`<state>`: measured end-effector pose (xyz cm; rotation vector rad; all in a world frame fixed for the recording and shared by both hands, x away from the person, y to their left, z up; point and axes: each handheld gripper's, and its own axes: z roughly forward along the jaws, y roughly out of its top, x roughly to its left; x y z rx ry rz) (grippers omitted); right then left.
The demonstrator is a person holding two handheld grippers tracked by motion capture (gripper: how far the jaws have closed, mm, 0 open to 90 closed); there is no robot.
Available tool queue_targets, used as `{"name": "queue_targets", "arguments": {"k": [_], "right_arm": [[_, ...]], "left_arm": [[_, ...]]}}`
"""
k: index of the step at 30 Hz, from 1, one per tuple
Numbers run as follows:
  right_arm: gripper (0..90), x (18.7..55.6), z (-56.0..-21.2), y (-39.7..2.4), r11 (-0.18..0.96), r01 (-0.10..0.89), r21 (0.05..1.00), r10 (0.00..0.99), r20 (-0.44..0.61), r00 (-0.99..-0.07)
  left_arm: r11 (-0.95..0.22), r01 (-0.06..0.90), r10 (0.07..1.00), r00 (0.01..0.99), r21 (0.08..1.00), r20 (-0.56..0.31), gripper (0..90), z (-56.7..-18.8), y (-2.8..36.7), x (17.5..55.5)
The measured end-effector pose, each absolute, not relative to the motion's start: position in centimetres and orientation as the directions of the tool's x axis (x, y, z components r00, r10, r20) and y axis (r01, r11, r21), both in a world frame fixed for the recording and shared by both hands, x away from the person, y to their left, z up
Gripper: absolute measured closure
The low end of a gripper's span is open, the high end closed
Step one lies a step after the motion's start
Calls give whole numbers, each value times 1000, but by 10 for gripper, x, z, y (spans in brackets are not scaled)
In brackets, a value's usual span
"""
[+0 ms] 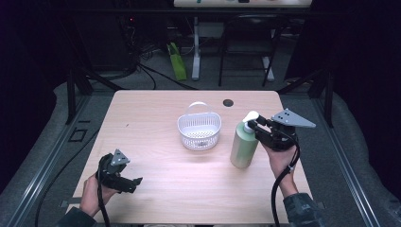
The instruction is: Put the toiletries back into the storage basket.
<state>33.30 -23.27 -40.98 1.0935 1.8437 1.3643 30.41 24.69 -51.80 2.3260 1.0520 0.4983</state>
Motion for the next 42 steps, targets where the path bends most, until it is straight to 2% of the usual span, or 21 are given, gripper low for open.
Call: {"name": "queue_targets", "arguments": {"k": [24,42], "right_arm": [[679,331,-408,-235,134,260,956,872,10,-489],[679,330,-387,-238,125,220,968,871,-1,-491]], "left_arm": [[-545,599,783,614,587,100,0,-523,249,304],[-541,641,799,593,544,97,0,-529,251,308]]}}
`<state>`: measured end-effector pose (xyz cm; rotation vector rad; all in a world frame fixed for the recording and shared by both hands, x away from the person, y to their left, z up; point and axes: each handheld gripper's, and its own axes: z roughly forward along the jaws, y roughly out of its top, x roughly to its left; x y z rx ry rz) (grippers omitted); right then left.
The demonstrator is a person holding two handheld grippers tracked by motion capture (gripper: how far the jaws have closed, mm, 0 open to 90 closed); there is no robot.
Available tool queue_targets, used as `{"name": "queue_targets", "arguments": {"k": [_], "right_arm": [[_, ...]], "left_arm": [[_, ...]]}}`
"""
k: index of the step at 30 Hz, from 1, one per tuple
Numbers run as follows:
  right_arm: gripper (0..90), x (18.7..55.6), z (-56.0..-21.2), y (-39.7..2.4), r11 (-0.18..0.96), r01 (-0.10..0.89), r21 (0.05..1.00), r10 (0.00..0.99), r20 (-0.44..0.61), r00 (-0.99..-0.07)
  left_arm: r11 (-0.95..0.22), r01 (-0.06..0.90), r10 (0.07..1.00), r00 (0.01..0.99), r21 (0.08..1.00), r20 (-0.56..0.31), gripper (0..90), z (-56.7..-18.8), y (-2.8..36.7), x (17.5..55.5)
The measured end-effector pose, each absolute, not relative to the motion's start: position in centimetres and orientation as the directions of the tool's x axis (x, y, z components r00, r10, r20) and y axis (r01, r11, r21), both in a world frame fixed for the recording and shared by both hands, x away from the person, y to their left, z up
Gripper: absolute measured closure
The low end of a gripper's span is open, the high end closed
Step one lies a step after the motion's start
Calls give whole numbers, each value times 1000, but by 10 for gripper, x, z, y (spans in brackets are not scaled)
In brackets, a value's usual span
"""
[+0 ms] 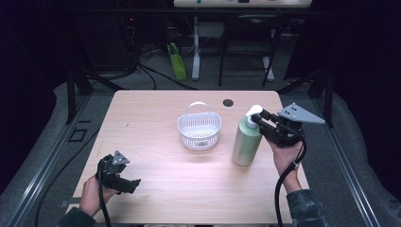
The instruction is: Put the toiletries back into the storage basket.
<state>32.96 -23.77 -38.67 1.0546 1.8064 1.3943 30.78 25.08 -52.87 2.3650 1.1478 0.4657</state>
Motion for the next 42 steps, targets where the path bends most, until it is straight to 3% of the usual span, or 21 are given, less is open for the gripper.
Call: {"name": "queue_targets", "arguments": {"k": [21,31,42], "right_arm": [[679,331,-365,-233,127,184,975,866,-19,-499],[679,331,-356,-233,132,171,976,868,-30,-496],[679,330,-348,-232,134,159,978,864,-36,-502]], "left_arm": [[-449,747,876,477,490,76,1,-538,259,322],[-517,726,838,538,453,93,5,-538,254,322],[-525,721,833,543,451,101,7,-537,255,323]]}}
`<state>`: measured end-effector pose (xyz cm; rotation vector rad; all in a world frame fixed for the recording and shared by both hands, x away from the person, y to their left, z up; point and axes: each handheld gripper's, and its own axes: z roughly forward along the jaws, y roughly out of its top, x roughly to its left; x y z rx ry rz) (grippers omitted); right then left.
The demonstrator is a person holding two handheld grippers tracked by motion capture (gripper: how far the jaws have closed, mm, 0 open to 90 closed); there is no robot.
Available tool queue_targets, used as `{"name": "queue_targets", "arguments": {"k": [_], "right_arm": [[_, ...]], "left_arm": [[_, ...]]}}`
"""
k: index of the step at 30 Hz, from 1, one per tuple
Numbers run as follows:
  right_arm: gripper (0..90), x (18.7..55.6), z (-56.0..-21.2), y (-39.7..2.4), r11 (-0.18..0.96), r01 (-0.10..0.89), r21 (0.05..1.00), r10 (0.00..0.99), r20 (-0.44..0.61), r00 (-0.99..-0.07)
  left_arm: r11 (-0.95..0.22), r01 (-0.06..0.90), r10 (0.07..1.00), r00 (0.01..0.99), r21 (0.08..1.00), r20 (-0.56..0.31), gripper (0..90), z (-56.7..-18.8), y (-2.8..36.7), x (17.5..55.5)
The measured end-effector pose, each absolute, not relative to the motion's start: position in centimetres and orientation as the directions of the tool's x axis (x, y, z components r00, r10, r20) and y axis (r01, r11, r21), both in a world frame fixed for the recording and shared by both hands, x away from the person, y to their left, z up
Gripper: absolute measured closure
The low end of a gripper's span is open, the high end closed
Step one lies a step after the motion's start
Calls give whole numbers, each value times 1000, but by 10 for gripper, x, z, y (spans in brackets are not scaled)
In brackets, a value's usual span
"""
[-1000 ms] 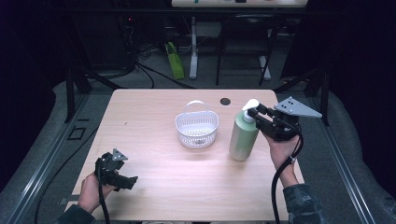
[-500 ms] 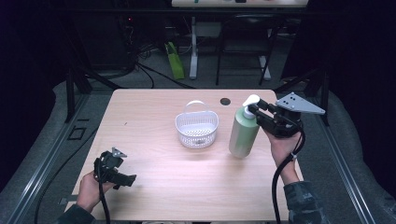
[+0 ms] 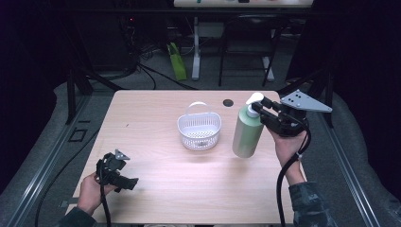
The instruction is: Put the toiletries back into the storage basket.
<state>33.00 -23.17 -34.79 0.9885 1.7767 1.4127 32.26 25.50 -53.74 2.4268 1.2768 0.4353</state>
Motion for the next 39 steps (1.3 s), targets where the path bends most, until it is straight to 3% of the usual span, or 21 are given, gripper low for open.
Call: {"name": "queue_targets", "arguments": {"k": [39], "right_arm": [[678,332,-298,-210,154,61,986,836,-98,-541]], "left_arm": [[-490,727,837,547,480,26,0,-535,261,327]]}}
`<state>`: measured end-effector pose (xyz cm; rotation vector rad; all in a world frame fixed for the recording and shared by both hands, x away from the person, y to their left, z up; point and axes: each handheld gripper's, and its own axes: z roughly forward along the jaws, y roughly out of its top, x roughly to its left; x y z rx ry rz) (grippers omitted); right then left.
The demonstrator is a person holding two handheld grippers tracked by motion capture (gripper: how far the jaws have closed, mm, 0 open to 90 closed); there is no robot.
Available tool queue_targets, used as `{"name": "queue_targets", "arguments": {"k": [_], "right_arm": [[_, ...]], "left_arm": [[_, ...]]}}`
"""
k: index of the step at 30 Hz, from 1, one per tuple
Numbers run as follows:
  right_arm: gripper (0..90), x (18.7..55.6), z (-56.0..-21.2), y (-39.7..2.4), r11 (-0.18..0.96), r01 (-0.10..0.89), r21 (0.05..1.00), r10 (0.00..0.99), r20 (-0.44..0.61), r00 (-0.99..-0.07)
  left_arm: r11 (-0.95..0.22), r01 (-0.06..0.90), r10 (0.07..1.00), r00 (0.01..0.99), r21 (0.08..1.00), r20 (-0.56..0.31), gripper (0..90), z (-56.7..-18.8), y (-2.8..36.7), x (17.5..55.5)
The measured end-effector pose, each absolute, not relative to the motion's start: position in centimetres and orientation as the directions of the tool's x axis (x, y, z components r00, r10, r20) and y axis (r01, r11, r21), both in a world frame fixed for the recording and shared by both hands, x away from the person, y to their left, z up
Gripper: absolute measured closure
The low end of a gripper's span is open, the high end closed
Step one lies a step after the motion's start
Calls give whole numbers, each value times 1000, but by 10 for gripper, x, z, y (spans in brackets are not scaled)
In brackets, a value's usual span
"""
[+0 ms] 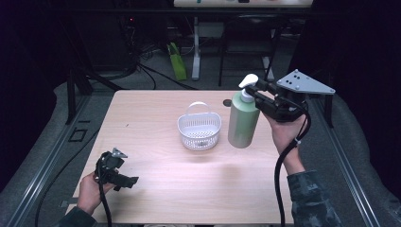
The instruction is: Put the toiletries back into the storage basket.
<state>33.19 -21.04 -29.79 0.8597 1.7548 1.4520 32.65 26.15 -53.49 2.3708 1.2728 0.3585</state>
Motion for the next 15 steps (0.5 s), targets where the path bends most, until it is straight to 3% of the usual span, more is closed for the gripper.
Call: {"name": "queue_targets", "arguments": {"k": [15], "right_arm": [[678,338,-281,-189,154,32,988,811,-108,-574]], "left_arm": [[-484,731,837,547,481,12,0,-534,263,327]]}}
